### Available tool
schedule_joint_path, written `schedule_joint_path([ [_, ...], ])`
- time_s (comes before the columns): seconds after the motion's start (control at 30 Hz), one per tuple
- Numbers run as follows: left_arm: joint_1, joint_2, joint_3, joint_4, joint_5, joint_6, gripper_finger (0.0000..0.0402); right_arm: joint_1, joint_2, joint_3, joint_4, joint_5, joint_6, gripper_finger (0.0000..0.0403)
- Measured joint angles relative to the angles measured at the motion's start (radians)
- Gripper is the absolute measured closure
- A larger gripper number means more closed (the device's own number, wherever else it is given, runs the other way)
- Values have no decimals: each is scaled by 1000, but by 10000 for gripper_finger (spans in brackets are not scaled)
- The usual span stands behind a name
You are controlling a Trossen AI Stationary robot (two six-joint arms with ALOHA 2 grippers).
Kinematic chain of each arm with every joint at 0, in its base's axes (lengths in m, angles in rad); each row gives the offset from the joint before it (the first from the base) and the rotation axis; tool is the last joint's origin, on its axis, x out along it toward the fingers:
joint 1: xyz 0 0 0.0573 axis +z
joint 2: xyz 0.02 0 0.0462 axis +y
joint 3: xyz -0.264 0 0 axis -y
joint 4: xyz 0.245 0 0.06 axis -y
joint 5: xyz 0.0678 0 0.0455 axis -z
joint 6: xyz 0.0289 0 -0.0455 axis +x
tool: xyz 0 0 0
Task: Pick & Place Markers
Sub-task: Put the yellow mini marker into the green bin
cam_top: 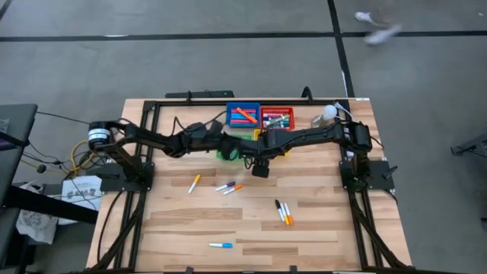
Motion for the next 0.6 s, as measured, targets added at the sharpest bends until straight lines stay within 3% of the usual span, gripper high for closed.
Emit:
schedule_joint_path([
  [0.07, -9, -58, -18, -78, 56, -3, 293, -1, 0, 0, 15, 0, 2, 227],
  [0.17, -51, -182, -50, -246, 62, 2, 293, 4, 0, 0, 55, 0, 5, 228],
  [0.33, -149, -404, -57, -579, -23, -3, 293, 11, 0, 0, 125, 0, 18, 230],
  [0.6, -281, -670, -57, -1020, -121, -164, 293, 11, 0, 0, 204, -1, 149, 227],
])
